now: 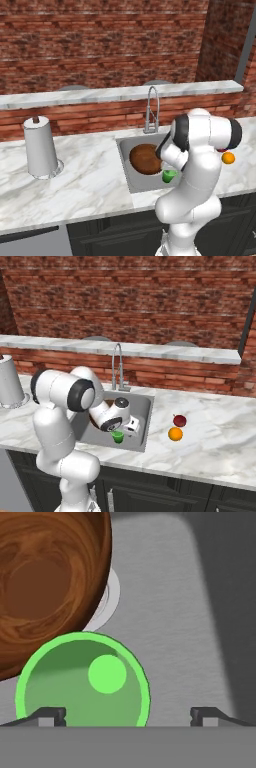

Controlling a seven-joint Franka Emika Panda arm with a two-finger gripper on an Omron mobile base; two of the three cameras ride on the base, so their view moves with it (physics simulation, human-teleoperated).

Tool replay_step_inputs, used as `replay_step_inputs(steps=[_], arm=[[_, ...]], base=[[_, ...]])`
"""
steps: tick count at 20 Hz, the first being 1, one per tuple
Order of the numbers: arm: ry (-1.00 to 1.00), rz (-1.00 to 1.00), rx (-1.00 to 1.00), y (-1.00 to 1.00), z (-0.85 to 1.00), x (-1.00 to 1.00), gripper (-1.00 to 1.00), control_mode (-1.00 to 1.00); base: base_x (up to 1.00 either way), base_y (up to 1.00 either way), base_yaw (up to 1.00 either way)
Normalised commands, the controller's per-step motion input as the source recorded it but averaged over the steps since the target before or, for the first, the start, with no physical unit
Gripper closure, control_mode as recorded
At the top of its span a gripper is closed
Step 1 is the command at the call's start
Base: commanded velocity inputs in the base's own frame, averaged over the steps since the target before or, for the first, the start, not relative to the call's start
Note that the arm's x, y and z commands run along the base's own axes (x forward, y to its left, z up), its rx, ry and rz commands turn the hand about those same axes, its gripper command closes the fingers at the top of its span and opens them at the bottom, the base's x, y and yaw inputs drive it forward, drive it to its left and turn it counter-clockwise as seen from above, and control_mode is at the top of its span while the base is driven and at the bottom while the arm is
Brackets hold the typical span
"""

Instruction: Remove the orange and pear from the sink. Then move the bowl and cup from the counter to the sink for washing.

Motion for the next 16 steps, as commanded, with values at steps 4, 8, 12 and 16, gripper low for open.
replay_step_inputs(steps=[4, 8, 12, 16], arm=[[0.01, 0.05, 0.00, -0.10, 0.35, -0.05, -1.00, -1.00], [0.00, 0.01, 0.00, -0.06, 0.40, -0.09, -1.00, -1.00], [0.04, 0.00, 0.00, -0.05, 0.44, -0.01, -1.00, -1.00], [0.07, 0.00, 0.00, -0.03, 0.39, -0.03, -1.00, -1.00]], base=[[0.00, 0.00, 0.00], [0.00, 0.00, 0.00], [0.00, 0.00, 0.00], [0.00, 0.00, 0.00]])
